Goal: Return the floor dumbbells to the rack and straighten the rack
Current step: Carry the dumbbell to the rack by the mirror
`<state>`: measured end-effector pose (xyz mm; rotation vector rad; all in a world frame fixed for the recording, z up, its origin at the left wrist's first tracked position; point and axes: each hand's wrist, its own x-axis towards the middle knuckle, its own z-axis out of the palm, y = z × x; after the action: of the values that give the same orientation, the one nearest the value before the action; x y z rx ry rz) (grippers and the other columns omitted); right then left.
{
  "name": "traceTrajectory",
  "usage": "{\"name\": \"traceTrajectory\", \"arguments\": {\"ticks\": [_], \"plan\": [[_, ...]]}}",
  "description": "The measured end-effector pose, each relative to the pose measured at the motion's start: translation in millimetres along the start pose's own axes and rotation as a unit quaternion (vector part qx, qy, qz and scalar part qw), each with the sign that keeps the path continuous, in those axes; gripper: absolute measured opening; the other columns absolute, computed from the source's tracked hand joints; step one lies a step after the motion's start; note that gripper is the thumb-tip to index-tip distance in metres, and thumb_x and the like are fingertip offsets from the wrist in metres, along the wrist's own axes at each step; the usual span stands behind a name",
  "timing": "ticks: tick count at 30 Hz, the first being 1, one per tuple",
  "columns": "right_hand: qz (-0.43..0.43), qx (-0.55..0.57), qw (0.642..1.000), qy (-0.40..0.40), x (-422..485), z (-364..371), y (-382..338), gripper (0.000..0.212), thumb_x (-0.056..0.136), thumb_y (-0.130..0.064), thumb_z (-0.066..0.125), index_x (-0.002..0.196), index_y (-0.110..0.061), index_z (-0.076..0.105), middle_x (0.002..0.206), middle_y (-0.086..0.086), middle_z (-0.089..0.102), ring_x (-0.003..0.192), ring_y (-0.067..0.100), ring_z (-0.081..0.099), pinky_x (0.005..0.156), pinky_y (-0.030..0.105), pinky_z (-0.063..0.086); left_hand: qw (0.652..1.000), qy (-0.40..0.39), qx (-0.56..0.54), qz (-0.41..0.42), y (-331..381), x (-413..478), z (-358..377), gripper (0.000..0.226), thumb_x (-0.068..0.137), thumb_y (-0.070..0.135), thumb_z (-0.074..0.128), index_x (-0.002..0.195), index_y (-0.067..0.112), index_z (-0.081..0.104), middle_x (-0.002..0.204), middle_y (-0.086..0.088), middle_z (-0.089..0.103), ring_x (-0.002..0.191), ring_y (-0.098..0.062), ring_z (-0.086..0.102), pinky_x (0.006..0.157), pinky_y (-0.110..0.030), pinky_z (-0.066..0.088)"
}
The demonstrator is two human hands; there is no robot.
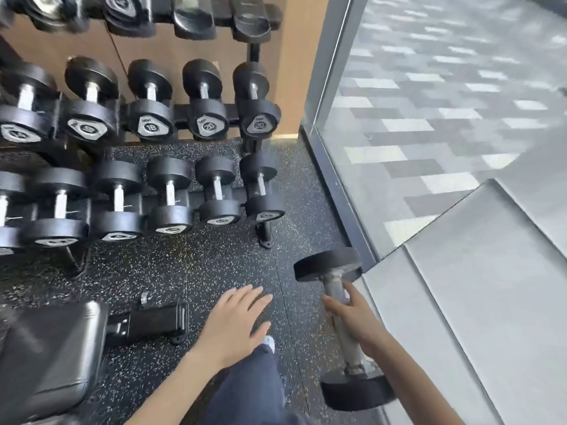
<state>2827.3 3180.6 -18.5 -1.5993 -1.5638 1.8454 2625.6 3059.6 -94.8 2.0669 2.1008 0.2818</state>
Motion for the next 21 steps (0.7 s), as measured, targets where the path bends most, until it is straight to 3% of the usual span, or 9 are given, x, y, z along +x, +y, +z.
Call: {"name": "traceTrajectory", "arguments": {"ticks": [4, 8, 11, 13, 16, 21], "plan": [[-0.011, -0.033, 0.999, -0.009, 49.6, -9.0, -50.0, 0.032, 0.088, -0.011, 0.06, 0.112, -0.026, 0.044, 0.078, 0.011, 0.059, 0.051, 0.017, 0.053, 0.044, 0.025, 0.046, 0.999, 0.021, 0.018, 0.015, -20.7, 62.1, -18.3, 0.05, 0.086, 0.05, 0.037, 0.12, 0.024, 0.064, 0.12, 0.002, 0.065, 0.112, -0.017, 0.061, 0.095, -0.041, 0.047], [-0.01, -0.053, 0.998, -0.029, 87.2, -12.2, -85.8, 0.028, 0.089, -0.011, 0.059, 0.1, -0.03, 0.042, 0.081, 0.006, 0.057, 0.07, 0.024, 0.057, 0.053, 0.024, 0.047, 0.999, 0.032, 0.013, -0.007, -36.5, 93.8, -26.1, 0.05, 0.087, 0.05, 0.036, 0.12, 0.025, 0.063, 0.121, 0.003, 0.065, 0.112, -0.016, 0.06, 0.097, -0.04, 0.046], [-0.004, -0.033, 0.998, -0.05, 119.8, -14.8, -100.7, 0.025, 0.089, -0.009, 0.059, 0.098, -0.028, 0.047, 0.081, 0.012, 0.058, 0.054, 0.016, 0.053, 0.048, 0.024, 0.046, 0.999, 0.021, 0.009, -0.037, -52.8, 117.9, -26.7, 0.05, 0.087, 0.05, 0.036, 0.122, 0.025, 0.063, 0.123, 0.003, 0.064, 0.114, -0.017, 0.059, 0.105, -0.035, 0.034], [-0.001, -0.03, 0.998, -0.06, 143.1, -17.9, -109.8, 0.024, 0.089, -0.008, 0.059, 0.101, -0.027, 0.049, 0.076, 0.009, 0.058, 0.049, 0.011, 0.052, 0.045, 0.021, 0.046, 0.998, 0.015, 0.013, -0.052, -60.0, 133.4, -24.7, 0.05, 0.087, 0.05, 0.037, 0.122, 0.024, 0.062, 0.123, 0.002, 0.063, 0.115, -0.018, 0.058, 0.102, -0.034, 0.028], [0.0, -0.023, 0.996, -0.088, 177.2, -25.6, -129.3, 0.021, 0.09, -0.009, 0.057, 0.097, -0.027, 0.049, 0.078, 0.007, 0.057, 0.053, 0.012, 0.051, 0.045, 0.019, 0.046, 0.997, 0.011, 0.018, -0.08, -64.9, 163.7, -27.1, 0.05, 0.088, 0.051, 0.037, 0.124, 0.026, 0.061, 0.125, 0.004, 0.062, 0.117, -0.016, 0.057, 0.106, -0.034, 0.033], [-0.008, -0.026, 0.992, -0.123, 242.5, -49.9, -171.8, 0.021, 0.09, -0.011, 0.058, 0.108, -0.019, 0.05, 0.075, 0.007, 0.057, 0.047, 0.012, 0.05, 0.045, 0.023, 0.046, 0.993, 0.026, 0.042, -0.107, -60.3, 236.2, -41.4, 0.05, 0.087, 0.052, 0.037, 0.122, 0.028, 0.062, 0.124, 0.006, 0.063, 0.115, -0.013, 0.058, 0.099, -0.04, 0.039]]}}
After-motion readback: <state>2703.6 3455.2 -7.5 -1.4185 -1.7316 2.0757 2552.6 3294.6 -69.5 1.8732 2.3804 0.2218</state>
